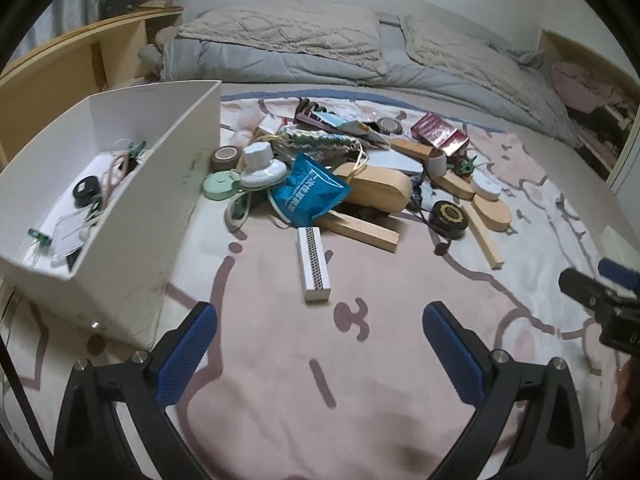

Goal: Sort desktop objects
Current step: 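Move both tools toward the pile, right to wooden stick, left to white box, then close right gripper on the wooden stick while left closes on the white perforated box, then turn the wooden stick crosswise with right gripper while left turns the white box crosswise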

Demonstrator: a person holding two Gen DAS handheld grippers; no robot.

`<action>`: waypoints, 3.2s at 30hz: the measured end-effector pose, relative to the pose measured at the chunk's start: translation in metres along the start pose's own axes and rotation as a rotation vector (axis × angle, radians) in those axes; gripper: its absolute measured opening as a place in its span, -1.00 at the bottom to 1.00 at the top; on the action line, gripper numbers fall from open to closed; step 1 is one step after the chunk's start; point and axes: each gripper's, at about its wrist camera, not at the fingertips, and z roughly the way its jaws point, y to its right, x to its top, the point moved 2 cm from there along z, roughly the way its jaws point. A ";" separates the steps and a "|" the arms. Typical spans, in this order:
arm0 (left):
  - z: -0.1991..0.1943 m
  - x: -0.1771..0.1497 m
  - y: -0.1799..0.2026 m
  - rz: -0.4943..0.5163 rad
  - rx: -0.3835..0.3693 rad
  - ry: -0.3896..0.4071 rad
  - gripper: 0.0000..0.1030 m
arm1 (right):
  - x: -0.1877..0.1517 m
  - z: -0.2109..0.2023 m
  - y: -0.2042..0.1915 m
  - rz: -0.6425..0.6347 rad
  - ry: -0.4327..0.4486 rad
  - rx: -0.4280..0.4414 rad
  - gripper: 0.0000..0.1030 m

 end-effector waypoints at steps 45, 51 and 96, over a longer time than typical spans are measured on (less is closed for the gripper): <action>0.082 0.009 -0.020 -0.108 0.065 -0.024 -0.11 | 0.005 0.106 -0.013 -0.083 0.033 0.037 -0.48; 0.076 0.006 -0.016 -0.076 0.037 -0.031 -0.63 | -0.008 0.095 -0.019 -0.102 0.035 0.058 -0.61; -0.031 -0.113 0.001 0.038 -0.004 -0.090 -0.02 | -0.122 -0.001 -0.026 -0.071 -0.076 0.027 0.15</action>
